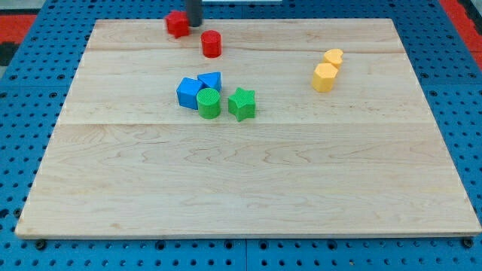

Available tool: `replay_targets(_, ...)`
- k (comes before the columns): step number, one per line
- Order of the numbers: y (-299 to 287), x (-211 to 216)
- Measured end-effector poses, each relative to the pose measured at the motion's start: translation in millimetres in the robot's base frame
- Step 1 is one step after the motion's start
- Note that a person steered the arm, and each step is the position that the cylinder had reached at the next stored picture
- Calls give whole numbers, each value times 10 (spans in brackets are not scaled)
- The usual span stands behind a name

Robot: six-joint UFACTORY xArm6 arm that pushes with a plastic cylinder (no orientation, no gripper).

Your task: Move the red star into the red circle

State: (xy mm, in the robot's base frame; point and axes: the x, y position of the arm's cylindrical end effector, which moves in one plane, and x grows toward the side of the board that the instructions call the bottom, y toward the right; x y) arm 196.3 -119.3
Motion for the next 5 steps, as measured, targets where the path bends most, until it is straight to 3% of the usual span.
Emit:
replay_targets(1, -555, 374)
replay_targets(2, -640, 934)
replay_targets(3, -1541, 765)
replay_targets(4, -1615, 64)
replay_targets(5, -1339, 55)
